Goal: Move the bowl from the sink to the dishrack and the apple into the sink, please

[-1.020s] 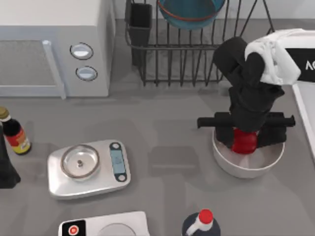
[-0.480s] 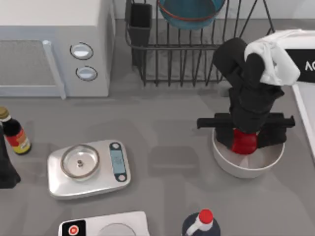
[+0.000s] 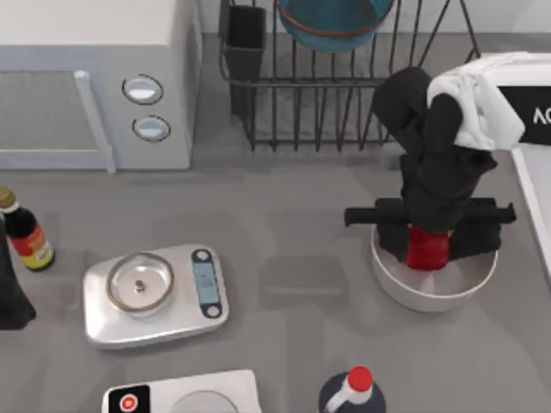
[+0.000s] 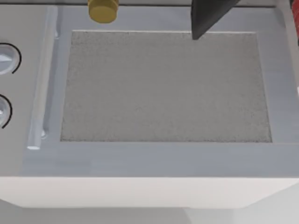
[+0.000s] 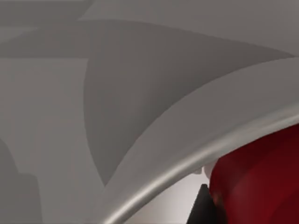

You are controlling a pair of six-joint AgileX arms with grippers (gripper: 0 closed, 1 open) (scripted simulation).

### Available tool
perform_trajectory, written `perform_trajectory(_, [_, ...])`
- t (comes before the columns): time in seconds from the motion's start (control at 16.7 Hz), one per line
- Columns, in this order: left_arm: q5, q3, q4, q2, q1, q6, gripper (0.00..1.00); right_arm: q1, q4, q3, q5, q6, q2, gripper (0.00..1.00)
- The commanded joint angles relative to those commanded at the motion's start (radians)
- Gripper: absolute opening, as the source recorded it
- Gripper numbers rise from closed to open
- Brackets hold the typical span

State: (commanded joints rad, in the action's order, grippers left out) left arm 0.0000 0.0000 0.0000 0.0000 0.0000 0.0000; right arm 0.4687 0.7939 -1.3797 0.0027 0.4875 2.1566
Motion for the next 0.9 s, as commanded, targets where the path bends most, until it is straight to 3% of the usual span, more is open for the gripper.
perform_trajectory(0.3, [0.000,0.000,0.000,0.000,0.000,0.000,1.00,0.011,0.078,-0.007,0.009,0.005,-0.116,0.00])
perform_trajectory(0.9, [0.000,0.000,0.000,0.000,0.000,0.000,1.00,0.009,0.428,-0.263,0.008,0.000,-0.208,0.00])
